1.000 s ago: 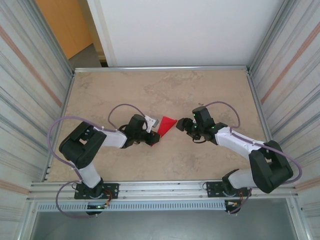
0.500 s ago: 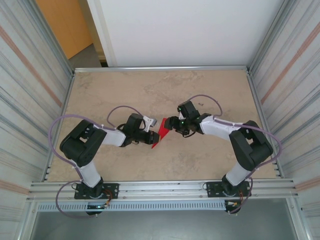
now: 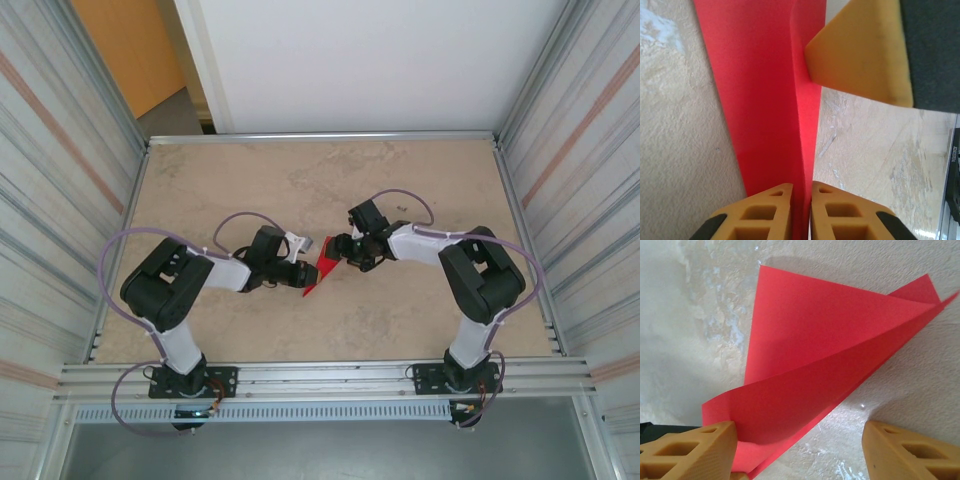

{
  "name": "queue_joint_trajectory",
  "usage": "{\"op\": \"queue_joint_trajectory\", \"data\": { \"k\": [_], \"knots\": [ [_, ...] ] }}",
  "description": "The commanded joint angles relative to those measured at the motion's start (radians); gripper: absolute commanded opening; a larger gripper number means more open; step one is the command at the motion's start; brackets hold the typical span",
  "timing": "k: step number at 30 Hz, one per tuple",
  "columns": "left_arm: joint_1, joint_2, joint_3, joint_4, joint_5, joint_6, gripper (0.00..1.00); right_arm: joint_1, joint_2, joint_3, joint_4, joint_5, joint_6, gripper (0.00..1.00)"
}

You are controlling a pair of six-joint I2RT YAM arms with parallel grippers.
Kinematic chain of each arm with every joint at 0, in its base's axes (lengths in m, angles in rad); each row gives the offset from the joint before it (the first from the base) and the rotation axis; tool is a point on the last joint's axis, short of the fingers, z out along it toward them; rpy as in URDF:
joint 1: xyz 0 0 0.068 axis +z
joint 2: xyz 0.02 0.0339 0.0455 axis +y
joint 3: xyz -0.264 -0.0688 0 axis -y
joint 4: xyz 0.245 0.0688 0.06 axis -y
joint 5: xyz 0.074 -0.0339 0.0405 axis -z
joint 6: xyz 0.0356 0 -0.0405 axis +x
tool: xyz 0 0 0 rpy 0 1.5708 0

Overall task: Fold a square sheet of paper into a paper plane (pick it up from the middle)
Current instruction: Fold the wing for the fifth time at the center of the table.

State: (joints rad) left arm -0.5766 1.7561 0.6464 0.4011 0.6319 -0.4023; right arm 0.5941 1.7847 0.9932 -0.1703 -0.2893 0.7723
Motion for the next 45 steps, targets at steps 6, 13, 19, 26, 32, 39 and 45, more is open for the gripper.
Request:
{"op": "queue_joint_trajectory", "data": {
  "k": [6,13,19,26,32,39,45],
  "knots": [
    [0.009,-0.016,0.024,-0.059,0.036,-0.028,0.21,0.002,0.075,0.057,-0.084,0.038,-0.029,0.65],
    [0.022,-0.082,0.025,-0.097,0.028,-0.051,0.29,0.003,0.090,0.053,-0.093,0.040,-0.021,0.64],
    [0.030,-0.101,0.006,-0.113,0.022,-0.063,0.30,0.004,0.099,0.059,-0.100,0.039,-0.020,0.64],
    [0.032,-0.091,-0.007,-0.113,0.032,-0.062,0.31,0.004,0.116,0.071,-0.103,0.033,-0.014,0.63],
    [0.031,-0.082,-0.009,-0.123,0.031,-0.056,0.33,0.004,0.128,0.076,-0.109,0.031,-0.008,0.63],
    [0.030,-0.058,-0.006,-0.132,0.026,-0.055,0.29,0.004,0.145,0.086,-0.124,0.026,0.003,0.63],
    [0.031,-0.048,-0.006,-0.155,0.009,-0.055,0.26,0.006,0.159,0.096,-0.142,0.028,0.012,0.63]
  ]
}}
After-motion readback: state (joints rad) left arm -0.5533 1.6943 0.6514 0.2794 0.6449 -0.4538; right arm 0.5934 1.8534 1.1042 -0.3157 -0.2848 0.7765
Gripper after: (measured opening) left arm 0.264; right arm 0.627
